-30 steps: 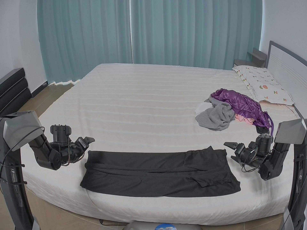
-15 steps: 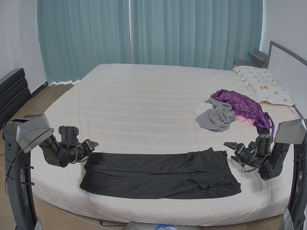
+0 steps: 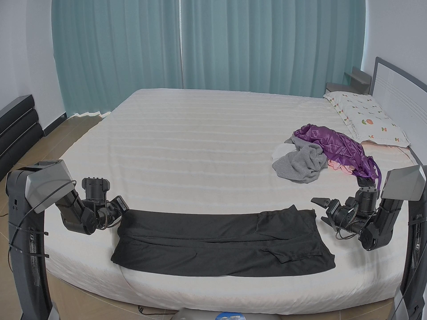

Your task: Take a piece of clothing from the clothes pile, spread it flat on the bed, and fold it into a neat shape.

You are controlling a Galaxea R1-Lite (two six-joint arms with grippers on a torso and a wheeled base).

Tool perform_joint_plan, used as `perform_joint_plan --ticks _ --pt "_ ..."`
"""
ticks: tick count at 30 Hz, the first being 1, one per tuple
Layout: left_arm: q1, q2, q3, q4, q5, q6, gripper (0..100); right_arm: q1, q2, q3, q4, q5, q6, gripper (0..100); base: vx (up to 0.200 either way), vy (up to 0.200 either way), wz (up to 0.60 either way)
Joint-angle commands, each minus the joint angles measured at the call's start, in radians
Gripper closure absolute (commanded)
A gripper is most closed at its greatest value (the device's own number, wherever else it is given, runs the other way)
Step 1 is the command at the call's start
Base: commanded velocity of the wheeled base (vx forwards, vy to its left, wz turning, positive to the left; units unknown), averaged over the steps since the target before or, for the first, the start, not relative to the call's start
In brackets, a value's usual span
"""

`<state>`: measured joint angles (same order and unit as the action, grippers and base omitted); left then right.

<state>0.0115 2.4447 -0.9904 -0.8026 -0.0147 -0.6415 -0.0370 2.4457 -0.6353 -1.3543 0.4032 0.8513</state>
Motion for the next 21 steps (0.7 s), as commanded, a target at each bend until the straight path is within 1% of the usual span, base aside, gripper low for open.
perform_joint_plan --ticks 1,5,6,10,15,16,18,19,20,21 --pt "0.001 0.002 -0.001 0.0 0.001 -0.003 100 0.0 0.001 0.002 -0.002 0.0 0.0 0 0.0 0.0 0.0" --pt "0.002 0.008 -0.008 0.0 -0.001 -0.006 100 0.0 0.001 0.002 -0.002 0.0 0.0 0 0.0 0.0 0.0" --pt "0.002 0.008 -0.01 0.002 -0.001 -0.007 0 0.0 0.001 0.002 -0.002 0.0 0.0 0 0.0 0.0 0.0" --pt "0.004 0.002 -0.001 0.0 -0.007 -0.007 0 0.0 0.001 0.005 -0.002 0.0 0.0 0 0.0 0.0 0.0" --pt "0.005 -0.042 0.041 -0.003 -0.057 -0.006 0 0.0 0.001 0.006 -0.002 0.0 0.0 0 0.0 0.0 0.0" --pt "0.005 -0.069 0.073 -0.003 -0.107 -0.004 0 0.0 0.001 0.006 -0.002 0.0 -0.001 0 0.0 0.0 0.0" --pt "0.005 -0.095 0.125 -0.004 -0.174 0.016 0 0.0 0.001 0.008 -0.002 0.0 -0.001 0 0.0 0.0 0.0" --pt "0.005 -0.102 0.147 -0.004 -0.2 0.036 0 0.0 0.001 0.008 -0.002 0.0 -0.001 0 0.0 0.0 0.0" --pt "0.005 -0.102 0.147 -0.004 -0.2 0.036 0 0.0 0.001 0.008 -0.002 0.0 -0.001 0 0.0 0.0 0.0" --pt "0.01 -0.107 0.18 -0.004 -0.246 0.109 0 0.0 0.001 0.011 -0.002 0.0 -0.001 0 0.0 0.0 0.0"
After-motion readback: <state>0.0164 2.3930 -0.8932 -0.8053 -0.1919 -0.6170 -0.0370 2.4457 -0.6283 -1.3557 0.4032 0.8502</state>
